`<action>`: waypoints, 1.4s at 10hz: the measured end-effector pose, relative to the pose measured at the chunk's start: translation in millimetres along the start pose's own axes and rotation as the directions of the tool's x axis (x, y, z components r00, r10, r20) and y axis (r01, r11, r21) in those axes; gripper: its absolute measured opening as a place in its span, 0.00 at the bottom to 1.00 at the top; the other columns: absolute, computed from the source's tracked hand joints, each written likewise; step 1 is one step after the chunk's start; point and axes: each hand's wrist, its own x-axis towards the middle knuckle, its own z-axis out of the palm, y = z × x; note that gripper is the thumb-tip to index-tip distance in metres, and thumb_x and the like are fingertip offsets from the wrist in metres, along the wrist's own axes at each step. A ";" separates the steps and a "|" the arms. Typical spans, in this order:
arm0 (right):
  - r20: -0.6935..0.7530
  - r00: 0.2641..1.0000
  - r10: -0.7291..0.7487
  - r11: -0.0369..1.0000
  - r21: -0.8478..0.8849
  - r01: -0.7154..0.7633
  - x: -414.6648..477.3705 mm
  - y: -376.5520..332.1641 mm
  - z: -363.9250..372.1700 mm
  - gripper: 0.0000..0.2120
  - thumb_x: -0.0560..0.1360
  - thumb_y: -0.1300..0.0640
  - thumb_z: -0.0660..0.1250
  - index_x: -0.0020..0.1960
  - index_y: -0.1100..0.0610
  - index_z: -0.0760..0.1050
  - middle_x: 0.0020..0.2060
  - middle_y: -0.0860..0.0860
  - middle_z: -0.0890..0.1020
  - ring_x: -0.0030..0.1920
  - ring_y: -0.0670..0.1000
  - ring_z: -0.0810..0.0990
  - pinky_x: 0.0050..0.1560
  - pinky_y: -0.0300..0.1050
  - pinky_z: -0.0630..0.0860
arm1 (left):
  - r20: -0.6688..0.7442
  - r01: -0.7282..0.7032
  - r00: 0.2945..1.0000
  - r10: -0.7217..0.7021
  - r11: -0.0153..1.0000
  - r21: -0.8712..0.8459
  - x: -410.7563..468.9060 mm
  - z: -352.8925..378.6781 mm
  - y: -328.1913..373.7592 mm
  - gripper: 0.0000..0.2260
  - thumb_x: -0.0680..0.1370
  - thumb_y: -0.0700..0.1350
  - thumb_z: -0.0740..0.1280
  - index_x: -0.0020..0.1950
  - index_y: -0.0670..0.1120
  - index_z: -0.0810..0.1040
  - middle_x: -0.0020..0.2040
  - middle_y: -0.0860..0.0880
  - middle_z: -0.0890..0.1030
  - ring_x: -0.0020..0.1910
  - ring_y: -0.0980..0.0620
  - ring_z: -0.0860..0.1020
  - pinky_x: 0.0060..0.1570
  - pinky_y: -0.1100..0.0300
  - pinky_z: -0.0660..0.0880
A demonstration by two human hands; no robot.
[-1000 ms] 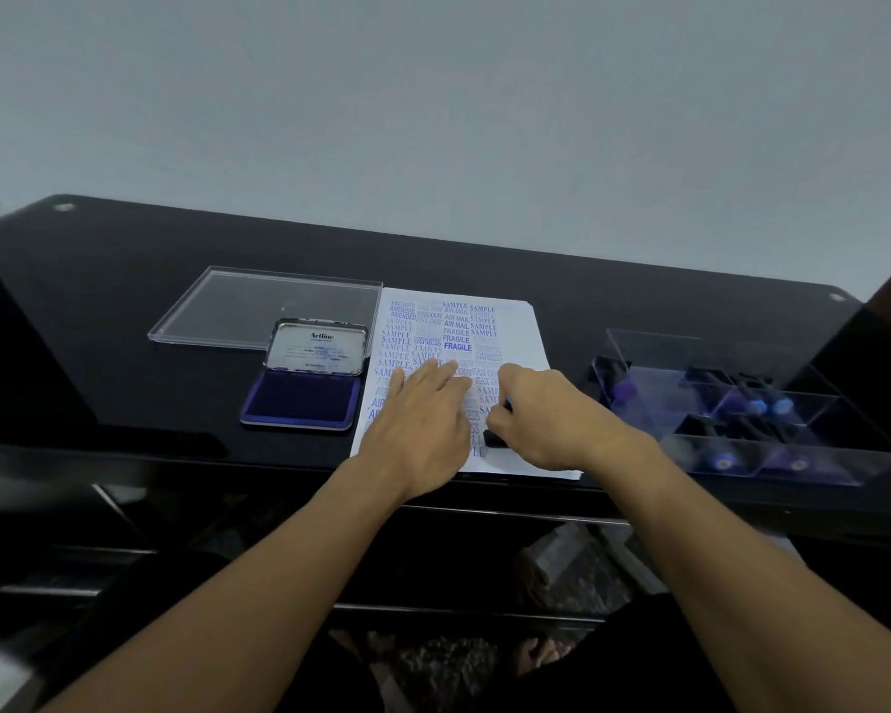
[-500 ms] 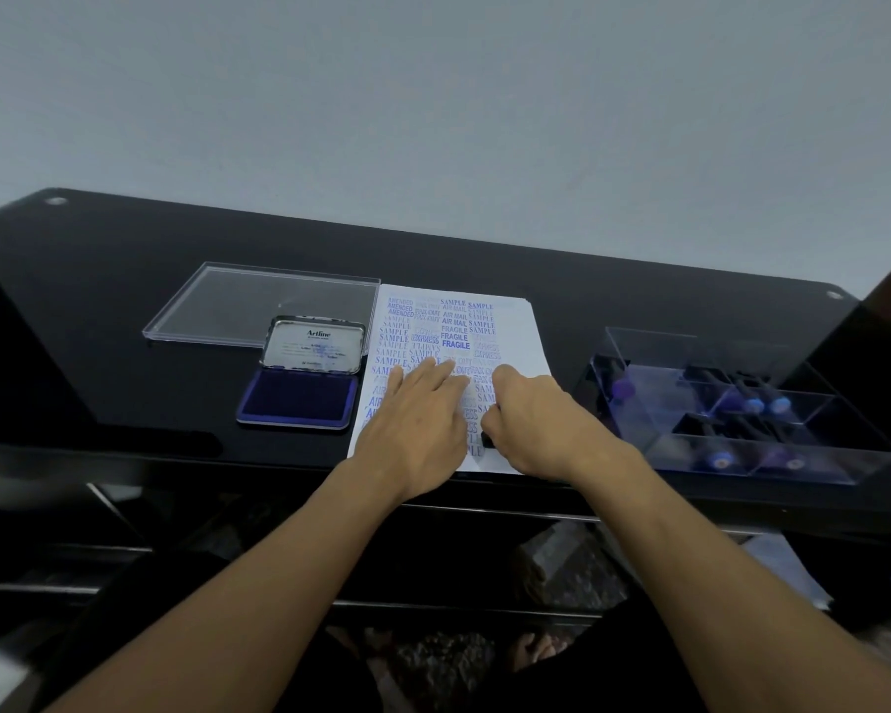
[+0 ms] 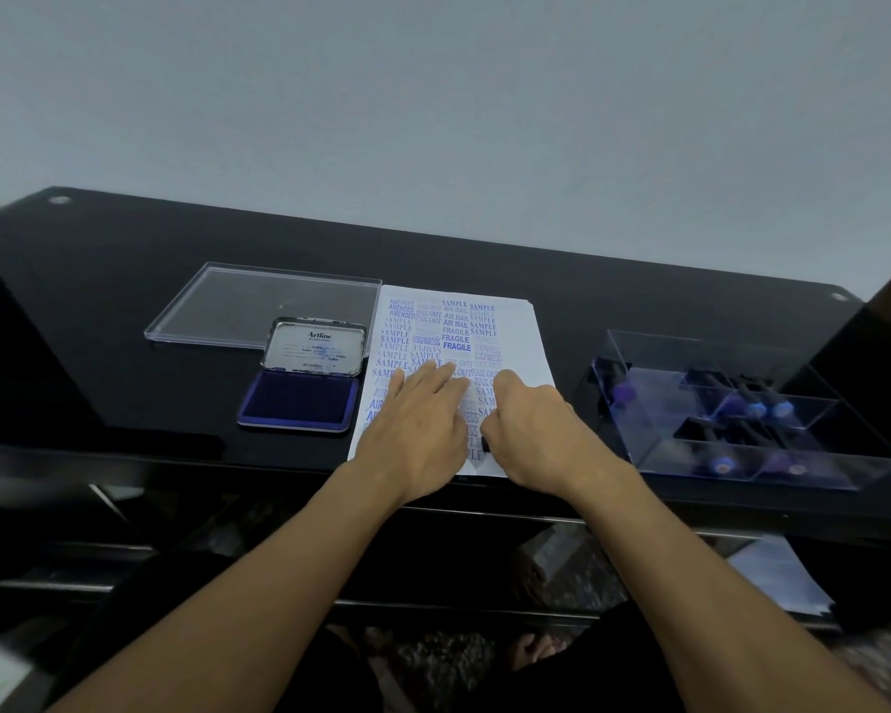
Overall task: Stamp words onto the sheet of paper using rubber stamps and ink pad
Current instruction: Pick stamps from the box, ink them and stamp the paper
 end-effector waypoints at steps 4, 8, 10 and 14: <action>0.033 0.999 0.041 0.995 0.088 -0.044 -1.8 -3.9 -7.5 0.14 0.80 0.57 0.57 0.39 0.52 0.57 0.36 0.52 0.66 0.33 0.50 0.65 0.30 0.46 0.60 | -0.013 -0.001 1.000 0.001 1.000 0.009 -0.4 1.7 -0.6 0.22 0.83 0.43 0.52 0.78 0.45 0.62 0.80 0.47 0.57 0.79 0.50 0.50 0.77 0.50 0.41; -0.025 0.999 0.029 0.991 0.130 -0.026 -8.3 -1.9 -0.4 0.08 0.79 0.58 0.57 0.44 0.53 0.58 0.35 0.53 0.68 0.33 0.52 0.66 0.33 0.50 0.62 | -0.025 -0.010 1.000 0.010 1.000 0.020 0.2 2.7 0.6 0.21 0.82 0.42 0.52 0.77 0.45 0.63 0.79 0.47 0.58 0.79 0.49 0.51 0.77 0.49 0.41; -0.015 0.999 0.037 0.992 0.120 -0.035 -4.6 -2.0 -2.1 0.11 0.79 0.57 0.57 0.41 0.52 0.57 0.35 0.54 0.67 0.33 0.52 0.64 0.33 0.50 0.61 | -0.027 -0.014 1.000 0.014 1.000 0.017 -0.2 3.1 -0.1 0.21 0.82 0.43 0.52 0.76 0.45 0.63 0.80 0.47 0.58 0.79 0.49 0.50 0.77 0.49 0.41; -0.036 0.999 0.021 0.992 0.122 -0.017 -5.7 0.6 3.1 0.06 0.79 0.57 0.57 0.46 0.53 0.60 0.36 0.53 0.69 0.34 0.53 0.68 0.31 0.49 0.62 | -0.032 -0.008 0.999 0.008 1.000 0.002 0.5 3.7 -0.9 0.21 0.82 0.43 0.53 0.76 0.45 0.63 0.79 0.47 0.59 0.79 0.50 0.51 0.77 0.49 0.42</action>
